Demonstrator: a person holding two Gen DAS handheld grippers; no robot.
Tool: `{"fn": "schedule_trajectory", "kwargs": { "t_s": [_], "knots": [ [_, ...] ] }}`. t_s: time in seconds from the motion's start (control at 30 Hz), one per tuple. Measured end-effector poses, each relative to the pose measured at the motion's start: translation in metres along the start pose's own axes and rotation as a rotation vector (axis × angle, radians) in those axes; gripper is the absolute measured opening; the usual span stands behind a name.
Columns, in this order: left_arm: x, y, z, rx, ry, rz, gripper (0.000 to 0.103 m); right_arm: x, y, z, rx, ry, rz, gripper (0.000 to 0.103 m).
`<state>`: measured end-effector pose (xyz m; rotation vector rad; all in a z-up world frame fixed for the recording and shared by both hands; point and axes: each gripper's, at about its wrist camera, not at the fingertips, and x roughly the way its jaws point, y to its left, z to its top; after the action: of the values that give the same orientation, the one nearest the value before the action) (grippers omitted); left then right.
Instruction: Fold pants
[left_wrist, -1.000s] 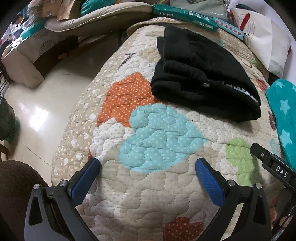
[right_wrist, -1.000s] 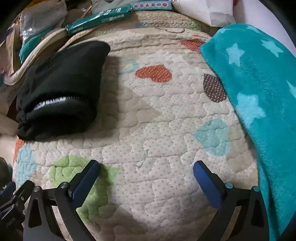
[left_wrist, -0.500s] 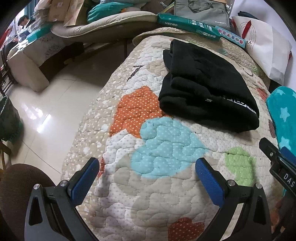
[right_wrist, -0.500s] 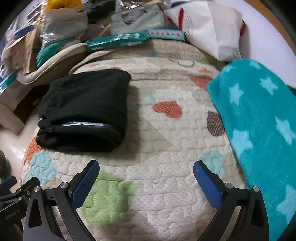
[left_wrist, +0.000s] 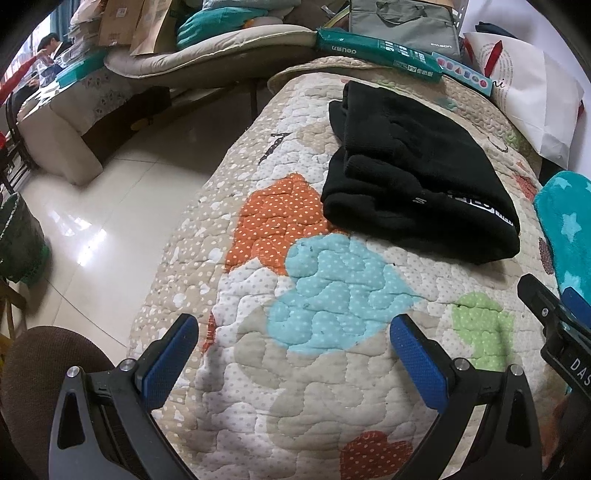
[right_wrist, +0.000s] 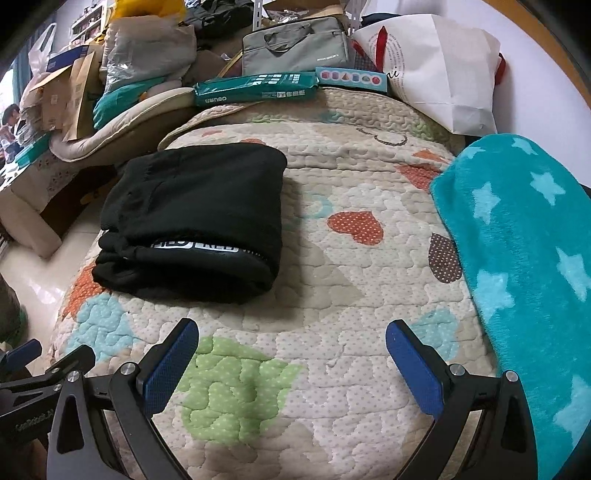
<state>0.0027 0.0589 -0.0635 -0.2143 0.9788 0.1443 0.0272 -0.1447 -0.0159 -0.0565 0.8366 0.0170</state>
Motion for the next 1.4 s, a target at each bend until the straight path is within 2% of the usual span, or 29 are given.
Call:
{"fn": "schedule_trajectory", "kwargs": {
  "t_s": [1.4],
  "knots": [
    [0.0012,0.0015,-0.0018,-0.001,0.003,0.006,0.103,0.004,0.0073,-0.0038,-0.009,0.022,0.039,0.103]
  ]
}}
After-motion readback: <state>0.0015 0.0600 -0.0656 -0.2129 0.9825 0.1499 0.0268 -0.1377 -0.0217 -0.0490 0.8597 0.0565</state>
